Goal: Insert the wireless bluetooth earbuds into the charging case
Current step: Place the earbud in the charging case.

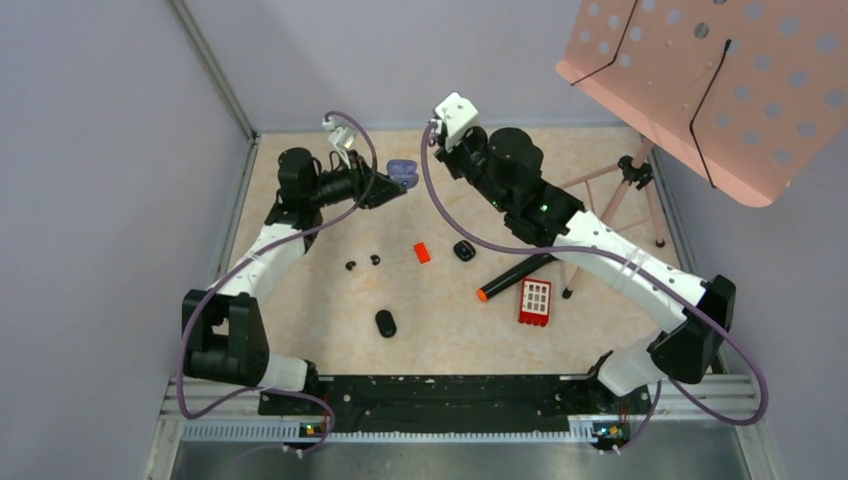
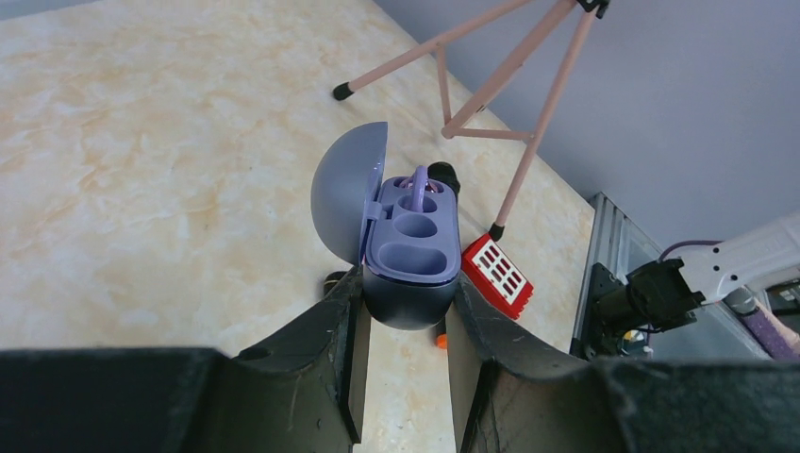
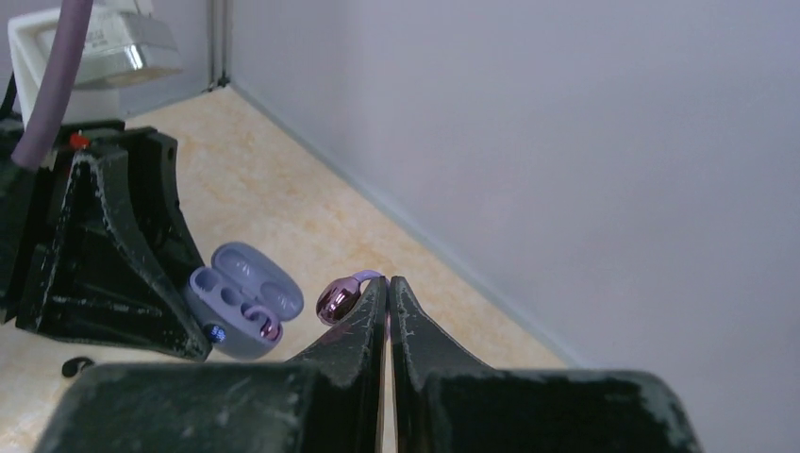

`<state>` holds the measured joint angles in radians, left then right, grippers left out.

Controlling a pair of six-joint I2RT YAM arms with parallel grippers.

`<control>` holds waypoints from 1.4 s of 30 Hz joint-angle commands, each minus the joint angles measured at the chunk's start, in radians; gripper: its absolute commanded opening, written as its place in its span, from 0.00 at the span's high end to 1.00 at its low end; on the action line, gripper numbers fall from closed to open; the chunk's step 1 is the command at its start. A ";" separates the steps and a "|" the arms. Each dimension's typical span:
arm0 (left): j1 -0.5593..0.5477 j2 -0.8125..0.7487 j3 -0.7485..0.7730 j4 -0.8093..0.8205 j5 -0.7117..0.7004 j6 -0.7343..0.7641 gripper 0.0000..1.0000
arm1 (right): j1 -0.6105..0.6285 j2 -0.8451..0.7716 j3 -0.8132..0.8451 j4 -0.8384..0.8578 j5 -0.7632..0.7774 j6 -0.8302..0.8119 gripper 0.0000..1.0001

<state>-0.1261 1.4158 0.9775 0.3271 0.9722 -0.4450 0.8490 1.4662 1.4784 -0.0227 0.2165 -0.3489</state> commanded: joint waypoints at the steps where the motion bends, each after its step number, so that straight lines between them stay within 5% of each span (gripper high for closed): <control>1: -0.026 -0.047 0.058 0.089 0.019 0.036 1.00 | 0.006 -0.057 0.000 0.151 0.007 -0.068 1.00; 10: -0.079 -0.117 0.074 0.063 -0.063 0.133 1.00 | 0.058 -0.130 -0.168 0.428 -0.034 -0.234 1.00; 24: -0.127 -0.229 0.056 -0.014 -0.117 0.306 1.00 | 0.093 -0.076 -0.212 0.542 -0.098 -0.267 1.00; 42: -0.129 -0.265 0.071 0.019 -0.155 0.187 1.00 | 0.143 -0.005 -0.222 0.623 -0.168 -0.261 1.00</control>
<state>-0.2512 1.1862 1.0103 0.2985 0.8219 -0.2363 0.9718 1.4506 1.2591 0.5236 0.0696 -0.6102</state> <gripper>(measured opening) 0.362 0.004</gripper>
